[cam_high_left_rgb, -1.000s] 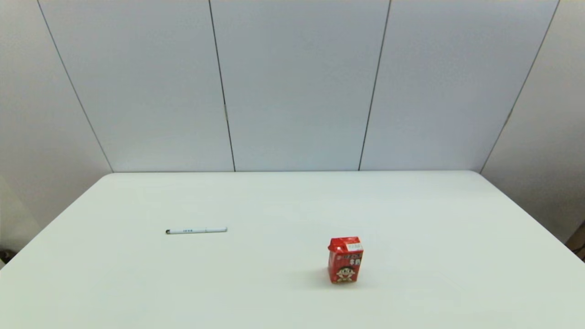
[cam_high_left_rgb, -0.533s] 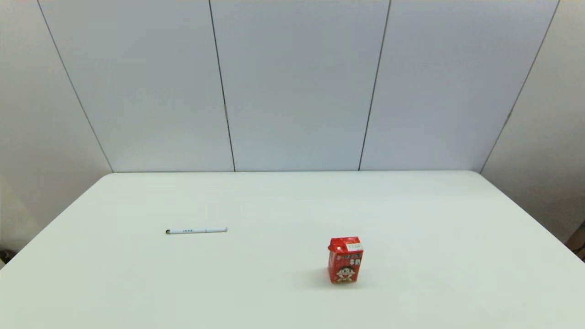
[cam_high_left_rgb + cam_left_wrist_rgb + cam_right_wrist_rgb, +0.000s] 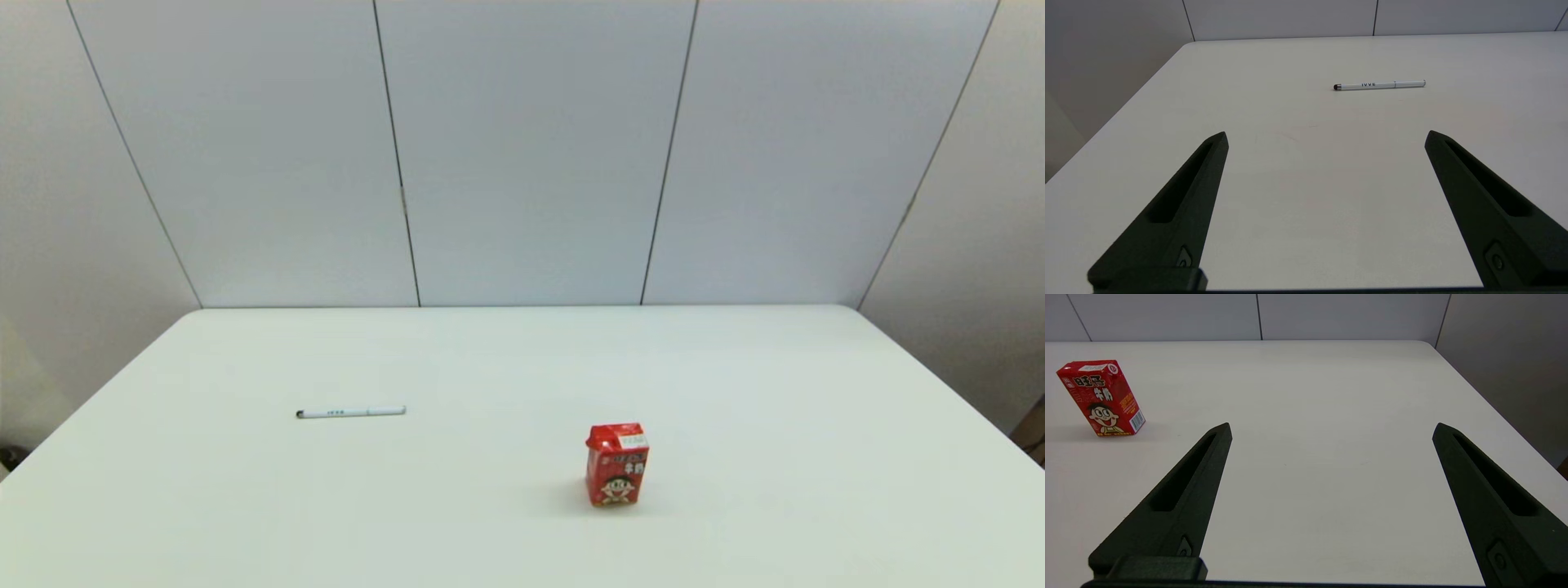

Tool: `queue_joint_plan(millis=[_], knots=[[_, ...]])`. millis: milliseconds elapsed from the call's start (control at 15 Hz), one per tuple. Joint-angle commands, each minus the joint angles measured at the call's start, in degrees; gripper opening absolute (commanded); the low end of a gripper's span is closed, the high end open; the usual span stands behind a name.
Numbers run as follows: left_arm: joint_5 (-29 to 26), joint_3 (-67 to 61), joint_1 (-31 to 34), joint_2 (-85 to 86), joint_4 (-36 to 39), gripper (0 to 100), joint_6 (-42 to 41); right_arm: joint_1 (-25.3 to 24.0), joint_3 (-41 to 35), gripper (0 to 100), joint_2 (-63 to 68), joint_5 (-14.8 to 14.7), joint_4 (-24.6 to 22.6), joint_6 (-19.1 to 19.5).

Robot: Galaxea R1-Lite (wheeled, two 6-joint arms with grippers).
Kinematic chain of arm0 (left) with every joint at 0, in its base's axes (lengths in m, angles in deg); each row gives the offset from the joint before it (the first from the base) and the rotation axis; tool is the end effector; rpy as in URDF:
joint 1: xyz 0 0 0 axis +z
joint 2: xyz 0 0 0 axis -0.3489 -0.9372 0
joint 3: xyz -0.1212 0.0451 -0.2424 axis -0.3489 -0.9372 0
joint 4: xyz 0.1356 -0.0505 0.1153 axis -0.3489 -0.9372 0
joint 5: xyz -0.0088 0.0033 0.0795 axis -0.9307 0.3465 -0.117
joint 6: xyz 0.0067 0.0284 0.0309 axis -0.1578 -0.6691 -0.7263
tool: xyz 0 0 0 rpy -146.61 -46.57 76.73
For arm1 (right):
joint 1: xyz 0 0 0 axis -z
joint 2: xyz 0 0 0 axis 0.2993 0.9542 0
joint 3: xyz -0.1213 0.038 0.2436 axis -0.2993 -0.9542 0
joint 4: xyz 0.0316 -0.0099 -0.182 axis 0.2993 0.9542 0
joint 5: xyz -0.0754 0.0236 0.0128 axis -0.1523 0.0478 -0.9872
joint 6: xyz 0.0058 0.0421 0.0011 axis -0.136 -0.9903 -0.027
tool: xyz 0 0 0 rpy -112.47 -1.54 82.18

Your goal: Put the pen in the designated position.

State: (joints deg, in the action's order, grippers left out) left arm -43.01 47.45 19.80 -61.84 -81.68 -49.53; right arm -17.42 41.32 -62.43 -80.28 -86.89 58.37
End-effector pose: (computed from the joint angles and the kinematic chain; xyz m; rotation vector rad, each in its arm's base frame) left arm 0.0166 -0.0002 0.0767 0.0474 -0.0116 -0.0106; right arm 0.0167 -0.0001 0.0786 0.0018 -0.0254 0.0003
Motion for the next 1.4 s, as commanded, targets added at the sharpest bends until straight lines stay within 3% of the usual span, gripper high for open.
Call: queue_joint_plan(millis=[67, 1400], knots=[[0.0, -0.6, 0.0, -0.1, 0.0, 100, 0.0, 0.0, -0.7, 100, 0.0, 0.0, 0.0, 0.0], [0.0, 1.0, 0.2, -2.7, -0.3, 100, 0.9, 0.0, -0.7, 100, 0.0, 0.0, 0.0, 0.1]])
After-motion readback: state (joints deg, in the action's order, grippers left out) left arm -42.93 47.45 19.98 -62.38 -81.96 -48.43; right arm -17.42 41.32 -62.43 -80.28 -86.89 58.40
